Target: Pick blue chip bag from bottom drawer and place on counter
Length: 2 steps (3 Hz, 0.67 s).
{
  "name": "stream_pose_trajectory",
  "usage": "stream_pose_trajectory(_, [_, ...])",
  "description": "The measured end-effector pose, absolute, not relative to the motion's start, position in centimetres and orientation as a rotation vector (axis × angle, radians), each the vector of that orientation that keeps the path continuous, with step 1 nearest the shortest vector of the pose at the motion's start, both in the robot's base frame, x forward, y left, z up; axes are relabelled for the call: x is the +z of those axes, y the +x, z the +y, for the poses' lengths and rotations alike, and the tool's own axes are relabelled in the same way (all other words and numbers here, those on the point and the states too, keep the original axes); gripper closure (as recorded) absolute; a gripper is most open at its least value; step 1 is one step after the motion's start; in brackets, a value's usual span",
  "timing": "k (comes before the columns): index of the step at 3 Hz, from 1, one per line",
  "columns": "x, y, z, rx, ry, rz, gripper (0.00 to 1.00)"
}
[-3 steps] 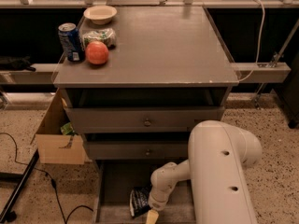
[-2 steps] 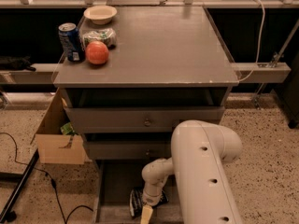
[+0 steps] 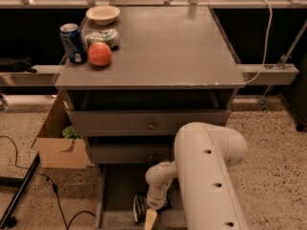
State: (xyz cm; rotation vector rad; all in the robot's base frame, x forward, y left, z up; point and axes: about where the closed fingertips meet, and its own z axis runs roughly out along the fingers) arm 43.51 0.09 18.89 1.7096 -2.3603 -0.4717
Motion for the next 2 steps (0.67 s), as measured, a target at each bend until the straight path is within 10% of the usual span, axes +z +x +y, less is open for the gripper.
stream_pose_trajectory(2, [20.6, 48.0, -0.2, -0.341, 1.681, -2.4, 0.0])
